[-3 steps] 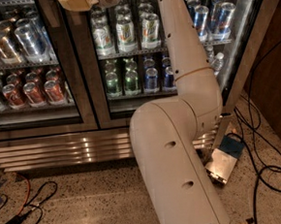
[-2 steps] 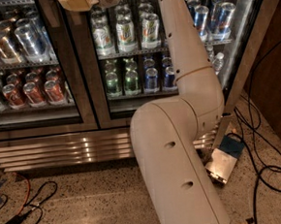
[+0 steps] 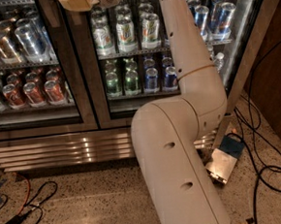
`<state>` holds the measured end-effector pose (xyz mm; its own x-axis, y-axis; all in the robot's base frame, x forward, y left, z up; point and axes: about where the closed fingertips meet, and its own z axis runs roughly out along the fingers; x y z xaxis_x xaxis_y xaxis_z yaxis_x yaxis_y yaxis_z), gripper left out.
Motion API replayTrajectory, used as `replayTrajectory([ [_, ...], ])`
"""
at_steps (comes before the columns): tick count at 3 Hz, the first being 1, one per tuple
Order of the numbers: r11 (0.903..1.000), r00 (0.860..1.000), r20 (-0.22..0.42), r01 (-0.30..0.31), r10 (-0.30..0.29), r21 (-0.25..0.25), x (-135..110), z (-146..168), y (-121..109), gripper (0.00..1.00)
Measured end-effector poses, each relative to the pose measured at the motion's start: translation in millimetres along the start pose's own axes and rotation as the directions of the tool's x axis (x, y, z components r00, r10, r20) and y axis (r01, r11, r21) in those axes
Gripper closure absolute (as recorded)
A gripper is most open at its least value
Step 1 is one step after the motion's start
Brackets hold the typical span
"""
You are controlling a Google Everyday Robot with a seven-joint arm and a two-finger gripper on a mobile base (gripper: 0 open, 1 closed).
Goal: Open right fridge door
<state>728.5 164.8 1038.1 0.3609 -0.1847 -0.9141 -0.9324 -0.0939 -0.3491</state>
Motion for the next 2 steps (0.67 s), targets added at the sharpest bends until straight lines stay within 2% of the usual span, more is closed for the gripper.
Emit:
replayTrajectory([
  [2, 1.0, 1.0, 0.0, 0.0, 0.0, 0.001, 0.2, -1.0, -0.1, 1.0],
])
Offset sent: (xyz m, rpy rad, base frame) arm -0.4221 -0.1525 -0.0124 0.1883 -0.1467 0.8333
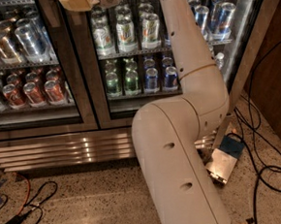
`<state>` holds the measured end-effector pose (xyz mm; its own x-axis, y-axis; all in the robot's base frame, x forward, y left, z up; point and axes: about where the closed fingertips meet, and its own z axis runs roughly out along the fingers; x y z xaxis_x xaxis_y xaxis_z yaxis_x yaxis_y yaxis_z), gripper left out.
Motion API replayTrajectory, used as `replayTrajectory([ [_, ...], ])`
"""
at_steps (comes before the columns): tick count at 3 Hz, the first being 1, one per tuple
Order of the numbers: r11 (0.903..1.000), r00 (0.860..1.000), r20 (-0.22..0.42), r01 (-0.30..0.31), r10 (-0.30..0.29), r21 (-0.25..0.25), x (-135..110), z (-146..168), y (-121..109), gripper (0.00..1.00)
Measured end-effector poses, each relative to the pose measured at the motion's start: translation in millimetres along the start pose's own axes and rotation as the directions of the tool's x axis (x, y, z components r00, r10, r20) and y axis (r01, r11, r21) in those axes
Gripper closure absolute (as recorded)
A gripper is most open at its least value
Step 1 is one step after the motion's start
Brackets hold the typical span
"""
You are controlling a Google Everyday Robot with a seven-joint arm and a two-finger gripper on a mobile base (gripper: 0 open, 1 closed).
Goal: Open right fridge door
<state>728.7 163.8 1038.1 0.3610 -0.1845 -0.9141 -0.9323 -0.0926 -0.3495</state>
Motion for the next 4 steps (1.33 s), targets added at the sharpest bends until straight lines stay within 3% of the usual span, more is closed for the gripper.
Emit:
replayTrajectory([
  [4, 0.9999, 1.0, -0.003, -0.008, 0.008, -0.013, -1.3, -1.3, 3.7, 1.0],
])
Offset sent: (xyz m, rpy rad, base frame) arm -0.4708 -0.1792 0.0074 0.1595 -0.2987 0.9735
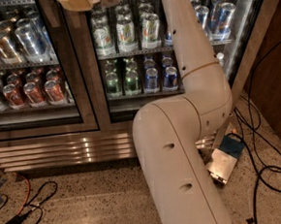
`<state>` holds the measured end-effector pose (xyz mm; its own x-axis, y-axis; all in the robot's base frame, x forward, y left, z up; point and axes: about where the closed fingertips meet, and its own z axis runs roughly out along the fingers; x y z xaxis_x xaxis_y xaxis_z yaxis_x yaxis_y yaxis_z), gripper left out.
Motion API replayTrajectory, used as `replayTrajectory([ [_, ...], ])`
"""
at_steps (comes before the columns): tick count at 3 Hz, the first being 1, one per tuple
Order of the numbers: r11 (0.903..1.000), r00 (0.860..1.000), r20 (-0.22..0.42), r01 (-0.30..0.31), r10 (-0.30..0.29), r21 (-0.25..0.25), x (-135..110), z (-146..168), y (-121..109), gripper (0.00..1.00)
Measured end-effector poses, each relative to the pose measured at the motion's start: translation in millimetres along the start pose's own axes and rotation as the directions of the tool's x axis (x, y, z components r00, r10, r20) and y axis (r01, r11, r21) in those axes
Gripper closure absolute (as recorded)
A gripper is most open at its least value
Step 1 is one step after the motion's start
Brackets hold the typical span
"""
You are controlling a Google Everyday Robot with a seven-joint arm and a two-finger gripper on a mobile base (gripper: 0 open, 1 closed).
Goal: Open right fridge door
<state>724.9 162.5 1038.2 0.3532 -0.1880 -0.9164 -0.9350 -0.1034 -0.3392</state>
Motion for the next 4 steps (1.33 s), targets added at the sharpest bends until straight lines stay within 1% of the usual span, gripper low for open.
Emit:
replayTrajectory([
  [4, 1.0, 1.0, 0.0, 0.0, 0.0, 0.003, 0.6, -0.1, -0.9, 1.0],
])
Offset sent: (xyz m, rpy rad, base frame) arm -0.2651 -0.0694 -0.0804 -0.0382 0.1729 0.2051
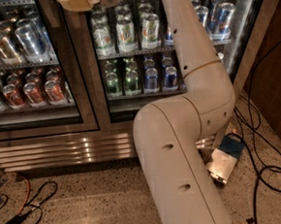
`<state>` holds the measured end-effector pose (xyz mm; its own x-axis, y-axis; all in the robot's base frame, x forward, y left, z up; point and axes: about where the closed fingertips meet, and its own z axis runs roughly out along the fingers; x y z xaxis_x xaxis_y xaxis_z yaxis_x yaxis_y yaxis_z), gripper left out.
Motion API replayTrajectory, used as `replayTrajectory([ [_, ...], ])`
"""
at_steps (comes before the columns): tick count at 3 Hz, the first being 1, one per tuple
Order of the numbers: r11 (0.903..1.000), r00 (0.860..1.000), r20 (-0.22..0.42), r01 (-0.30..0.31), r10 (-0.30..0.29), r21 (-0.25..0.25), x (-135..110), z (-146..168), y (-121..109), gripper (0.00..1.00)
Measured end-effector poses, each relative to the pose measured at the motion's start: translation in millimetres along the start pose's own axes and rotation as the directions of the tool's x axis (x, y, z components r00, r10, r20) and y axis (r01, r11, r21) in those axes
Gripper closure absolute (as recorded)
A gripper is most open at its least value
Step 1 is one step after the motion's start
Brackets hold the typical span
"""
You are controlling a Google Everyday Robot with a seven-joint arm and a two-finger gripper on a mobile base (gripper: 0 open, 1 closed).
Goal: Open right fridge door
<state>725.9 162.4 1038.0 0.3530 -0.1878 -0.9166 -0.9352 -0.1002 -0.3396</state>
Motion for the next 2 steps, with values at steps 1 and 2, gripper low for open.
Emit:
replayTrajectory([
  [1, 1.0, 1.0, 0.0, 0.0, 0.0, 0.0, -0.7, -0.3, 0.0, 1.0],
  [2, 1.0, 1.0, 0.0, 0.0, 0.0, 0.001, -1.1, -0.4, 0.1, 0.81],
])
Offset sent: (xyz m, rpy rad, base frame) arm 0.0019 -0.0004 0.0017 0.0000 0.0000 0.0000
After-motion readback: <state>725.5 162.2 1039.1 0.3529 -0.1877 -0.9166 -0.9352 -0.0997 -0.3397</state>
